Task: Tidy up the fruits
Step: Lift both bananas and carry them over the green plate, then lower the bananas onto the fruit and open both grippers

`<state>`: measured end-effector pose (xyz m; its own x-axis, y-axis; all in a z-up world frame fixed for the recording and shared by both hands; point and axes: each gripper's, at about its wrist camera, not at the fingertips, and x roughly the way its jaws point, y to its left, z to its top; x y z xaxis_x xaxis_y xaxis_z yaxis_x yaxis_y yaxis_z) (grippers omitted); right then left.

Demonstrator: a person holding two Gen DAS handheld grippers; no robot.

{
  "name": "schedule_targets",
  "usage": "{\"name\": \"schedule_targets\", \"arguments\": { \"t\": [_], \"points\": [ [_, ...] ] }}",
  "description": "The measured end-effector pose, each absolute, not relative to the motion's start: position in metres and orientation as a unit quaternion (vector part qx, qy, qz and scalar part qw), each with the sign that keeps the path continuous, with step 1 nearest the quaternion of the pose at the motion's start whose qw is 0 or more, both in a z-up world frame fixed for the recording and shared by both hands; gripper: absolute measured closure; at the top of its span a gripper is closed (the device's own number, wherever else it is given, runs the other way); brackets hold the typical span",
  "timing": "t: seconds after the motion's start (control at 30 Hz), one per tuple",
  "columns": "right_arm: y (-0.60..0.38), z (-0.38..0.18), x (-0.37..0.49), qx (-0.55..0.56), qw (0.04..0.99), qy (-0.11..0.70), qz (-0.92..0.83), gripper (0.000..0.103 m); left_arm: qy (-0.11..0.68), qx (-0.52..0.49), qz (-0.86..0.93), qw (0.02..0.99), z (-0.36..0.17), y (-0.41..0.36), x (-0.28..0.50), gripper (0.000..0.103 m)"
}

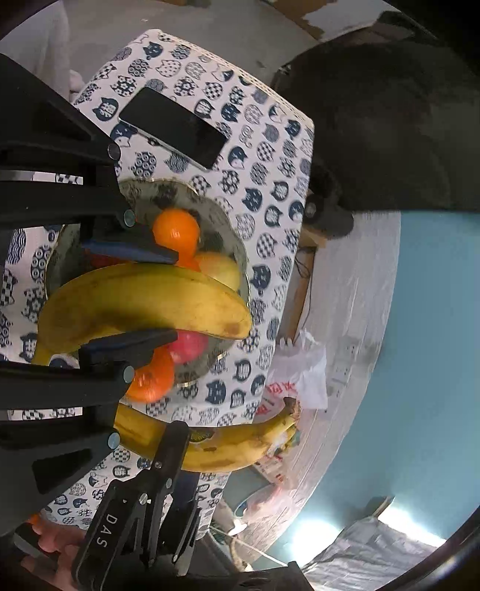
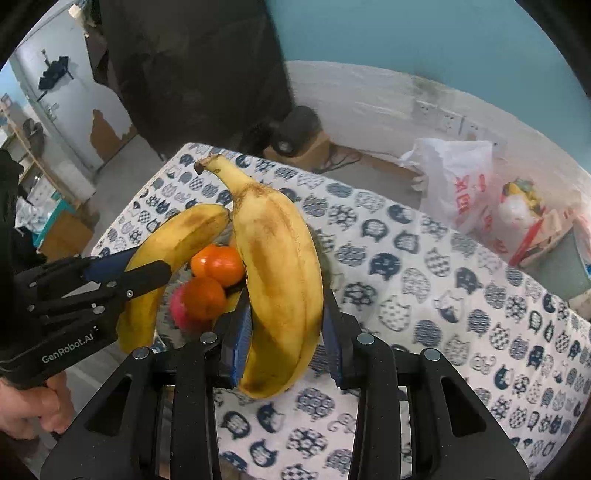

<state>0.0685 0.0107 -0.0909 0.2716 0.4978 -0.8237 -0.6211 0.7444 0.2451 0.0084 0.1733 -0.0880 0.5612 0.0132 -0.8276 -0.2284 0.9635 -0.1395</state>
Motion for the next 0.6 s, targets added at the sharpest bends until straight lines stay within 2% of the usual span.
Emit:
{"name": "schedule_targets", "arguments": {
  "t": [0.6],
  "points": [
    [0.071, -0.132, 0.06, -0.082, 0.756, 0.539, 0.362, 0.069, 0.491, -0.171, 0.091, 0.85, -0.143, 0.224, 0.007, 0.068]
  ]
}}
